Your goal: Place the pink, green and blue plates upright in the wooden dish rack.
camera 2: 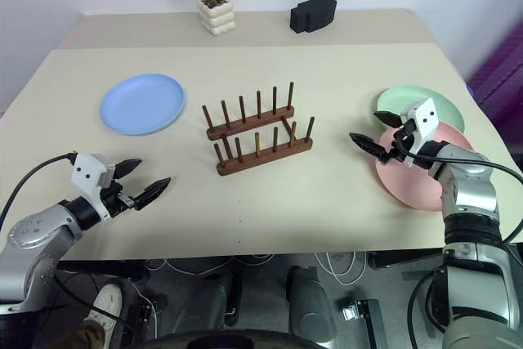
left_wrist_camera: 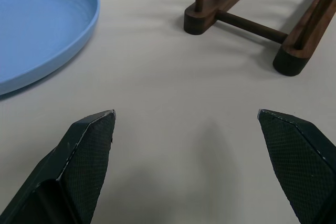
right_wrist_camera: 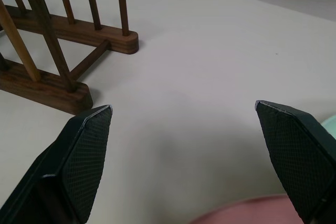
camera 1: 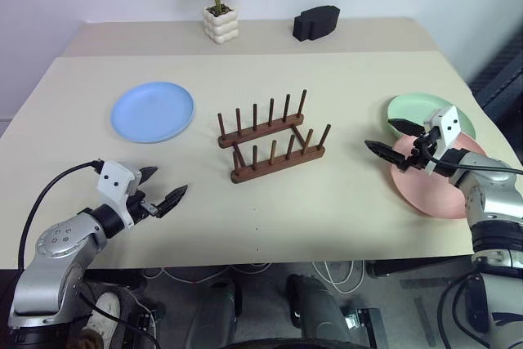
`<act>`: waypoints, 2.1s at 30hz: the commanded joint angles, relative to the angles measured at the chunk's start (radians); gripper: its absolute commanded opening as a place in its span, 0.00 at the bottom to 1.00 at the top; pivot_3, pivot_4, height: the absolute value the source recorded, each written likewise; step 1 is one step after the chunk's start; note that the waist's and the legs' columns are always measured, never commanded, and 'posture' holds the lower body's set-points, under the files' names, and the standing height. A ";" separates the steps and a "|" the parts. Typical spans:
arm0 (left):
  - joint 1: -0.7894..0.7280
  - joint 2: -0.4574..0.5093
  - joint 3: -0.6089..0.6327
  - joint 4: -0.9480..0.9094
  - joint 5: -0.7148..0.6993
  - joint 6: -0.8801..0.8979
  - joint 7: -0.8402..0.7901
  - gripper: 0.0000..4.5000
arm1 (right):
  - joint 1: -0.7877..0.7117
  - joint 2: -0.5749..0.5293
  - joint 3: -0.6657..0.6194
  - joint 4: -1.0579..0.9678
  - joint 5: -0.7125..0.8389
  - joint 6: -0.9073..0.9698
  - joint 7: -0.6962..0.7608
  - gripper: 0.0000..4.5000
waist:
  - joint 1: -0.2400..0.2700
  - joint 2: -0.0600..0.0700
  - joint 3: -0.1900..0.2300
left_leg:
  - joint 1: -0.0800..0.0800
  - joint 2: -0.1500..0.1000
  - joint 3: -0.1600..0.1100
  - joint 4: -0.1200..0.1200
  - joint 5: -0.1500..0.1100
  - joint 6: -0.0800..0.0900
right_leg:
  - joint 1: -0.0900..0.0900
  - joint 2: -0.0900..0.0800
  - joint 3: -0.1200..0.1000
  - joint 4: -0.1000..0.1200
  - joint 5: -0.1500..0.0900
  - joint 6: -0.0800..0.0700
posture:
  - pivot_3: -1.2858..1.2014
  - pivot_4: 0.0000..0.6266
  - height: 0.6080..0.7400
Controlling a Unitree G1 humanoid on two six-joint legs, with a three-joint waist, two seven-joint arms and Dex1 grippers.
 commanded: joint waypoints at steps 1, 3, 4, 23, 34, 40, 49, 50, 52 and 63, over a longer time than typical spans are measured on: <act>-0.006 0.015 0.022 -0.022 -0.010 -0.003 -0.006 1.00 | -0.003 -0.001 -0.024 -0.046 0.019 -0.006 -0.007 0.99 | 0.000 0.000 0.000 | 0.000 0.000 0.000 0.000 0.000 0.000 | 0.000 0.000 0.000 0.000 0.000 0.000 | 0.52 0.24 0.93; -0.010 0.015 0.017 -0.026 -0.007 0.003 -0.003 1.00 | 0.004 0.002 -0.024 -0.053 0.021 -0.008 -0.009 0.99 | 0.000 0.000 0.000 | 0.000 0.000 0.000 0.000 0.000 0.000 | 0.000 0.000 0.000 0.000 0.000 0.000 | 0.52 0.24 0.93; -0.010 0.015 0.015 -0.031 -0.008 0.007 -0.001 1.00 | 0.008 0.003 -0.024 -0.058 0.022 -0.008 -0.011 0.99 | 0.001 0.000 0.000 | 0.000 0.000 0.000 0.000 0.000 0.000 | 0.000 0.000 0.000 0.000 0.000 0.000 | 0.52 0.24 0.93; -0.197 0.137 -0.116 -0.003 -0.028 0.080 -0.167 1.00 | 0.103 0.060 -0.015 -0.268 0.037 0.046 -0.096 0.99 | 0.002 0.000 0.000 | 0.000 0.000 0.000 0.000 0.000 0.000 | 0.000 0.000 0.000 0.000 0.000 0.000 | 0.52 0.24 0.93; -0.412 0.086 -0.410 0.253 0.180 -0.075 -0.292 1.00 | 0.253 0.043 -0.028 -0.536 0.075 0.151 -0.134 0.99 | 0.002 0.000 0.000 | 0.000 0.000 0.001 0.000 0.000 0.000 | 0.000 0.000 0.000 0.000 0.000 0.000 | 0.52 0.24 0.93; -0.474 -0.023 -0.452 0.389 0.215 -0.130 -0.292 1.00 | 0.338 0.074 -0.003 -0.654 0.090 0.197 -0.170 0.99 | 0.005 0.000 0.000 | 0.000 0.000 0.001 0.000 0.000 0.000 | 0.000 0.000 0.000 0.000 0.000 0.000 | 0.52 0.24 0.93; -0.521 -0.122 -0.485 0.502 0.278 -0.176 -0.266 0.68 | 0.369 0.115 0.043 -0.689 0.066 0.209 -0.215 1.00 | 0.012 0.000 -0.001 | 0.000 -0.001 0.000 0.001 0.000 0.000 | 0.001 0.000 0.000 0.000 0.000 0.001 | 0.52 0.24 0.93; -0.523 -0.128 -0.483 0.508 0.279 -0.176 -0.265 0.61 | 0.368 0.115 0.046 -0.687 0.066 0.208 -0.217 1.00 | 0.011 0.000 -0.001 | 0.000 -0.001 0.000 0.001 0.000 0.000 | 0.001 0.000 0.000 0.000 0.000 0.001 | 0.52 0.24 0.93; -0.524 -0.138 -0.476 0.514 0.276 -0.181 -0.268 0.39 | 0.364 0.115 0.052 -0.677 0.063 0.201 -0.217 1.00 | 0.011 0.000 -0.001 | 0.000 -0.001 0.000 0.001 0.000 0.000 | 0.001 0.000 0.000 0.000 0.000 0.001 | 0.52 0.24 0.93; -0.658 -0.139 -0.499 0.687 0.306 -0.301 -0.409 0.17 | 0.363 0.102 0.052 -0.630 0.038 0.165 -0.212 1.00 | 0.012 0.000 -0.001 | 0.000 -0.001 0.000 0.002 0.000 0.000 | 0.001 0.000 0.000 0.001 0.000 0.001 | 0.52 0.24 0.93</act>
